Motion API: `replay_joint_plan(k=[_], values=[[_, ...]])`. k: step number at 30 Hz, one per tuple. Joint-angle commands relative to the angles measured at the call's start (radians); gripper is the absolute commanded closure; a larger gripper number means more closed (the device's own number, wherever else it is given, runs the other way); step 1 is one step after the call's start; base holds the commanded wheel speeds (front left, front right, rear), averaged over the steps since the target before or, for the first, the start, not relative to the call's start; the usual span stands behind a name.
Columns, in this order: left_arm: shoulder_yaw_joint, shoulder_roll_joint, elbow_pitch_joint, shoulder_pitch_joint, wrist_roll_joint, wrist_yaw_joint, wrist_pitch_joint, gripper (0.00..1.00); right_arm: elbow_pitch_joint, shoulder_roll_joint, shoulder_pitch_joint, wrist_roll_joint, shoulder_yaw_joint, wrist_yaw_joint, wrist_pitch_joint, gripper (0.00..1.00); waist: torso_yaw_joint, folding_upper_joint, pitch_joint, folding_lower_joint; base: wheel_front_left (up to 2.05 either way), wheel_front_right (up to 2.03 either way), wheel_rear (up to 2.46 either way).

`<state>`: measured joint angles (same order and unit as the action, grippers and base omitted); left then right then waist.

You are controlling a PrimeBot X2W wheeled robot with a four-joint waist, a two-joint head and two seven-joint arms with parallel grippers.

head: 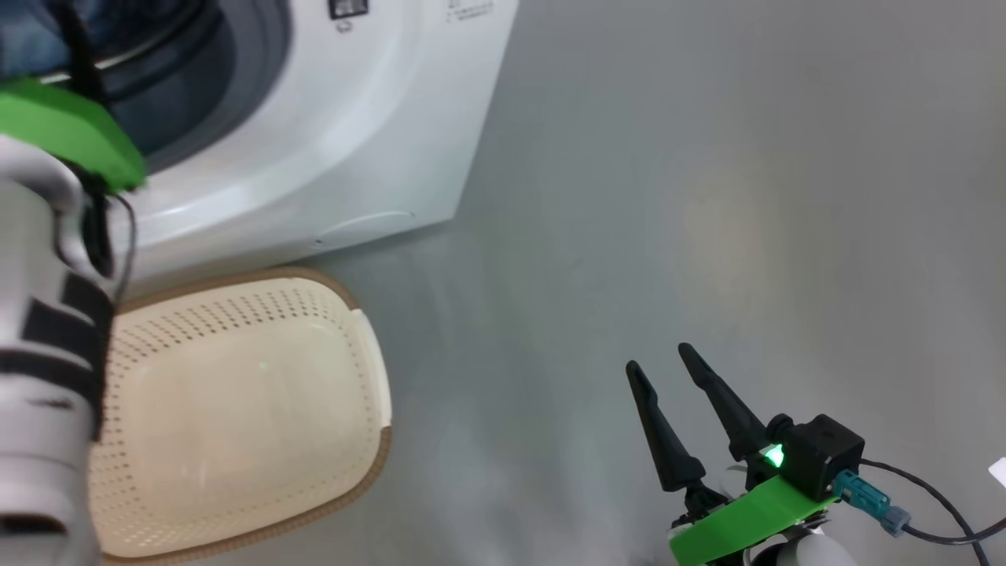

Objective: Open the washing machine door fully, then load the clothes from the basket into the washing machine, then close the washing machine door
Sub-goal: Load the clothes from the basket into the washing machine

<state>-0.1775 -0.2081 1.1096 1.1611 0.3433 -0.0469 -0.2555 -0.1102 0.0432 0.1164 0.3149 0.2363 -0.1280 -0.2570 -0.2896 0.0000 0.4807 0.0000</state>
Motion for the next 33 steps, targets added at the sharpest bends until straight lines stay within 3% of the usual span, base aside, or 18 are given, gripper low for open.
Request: replay_joint_plan(k=[1,21,33], values=[[0.017,-0.025,-0.055,-0.050,0.001,-0.004,-0.006,0.00,0.017,0.007,-0.029,-0.007,0.009,-0.003,-0.005,0.00,0.050,0.0000,-0.056,0.0000,0.00,0.00,0.00],[0.045,0.118,-0.425,-0.564,-0.031,-0.002,-0.006,0.00,0.002,0.007,-0.102,-0.048,-0.075,-0.003,-0.005,0.00,0.174,0.0000,-0.258,0.0000,0.00,0.00,0.00],[0.032,0.148,-0.709,-0.871,-0.117,-0.033,-0.006,0.00,0.004,0.007,-0.140,-0.068,-0.095,-0.003,-0.005,0.00,0.265,0.0000,-0.319,0.0000,0.00,0.00,0.00]])
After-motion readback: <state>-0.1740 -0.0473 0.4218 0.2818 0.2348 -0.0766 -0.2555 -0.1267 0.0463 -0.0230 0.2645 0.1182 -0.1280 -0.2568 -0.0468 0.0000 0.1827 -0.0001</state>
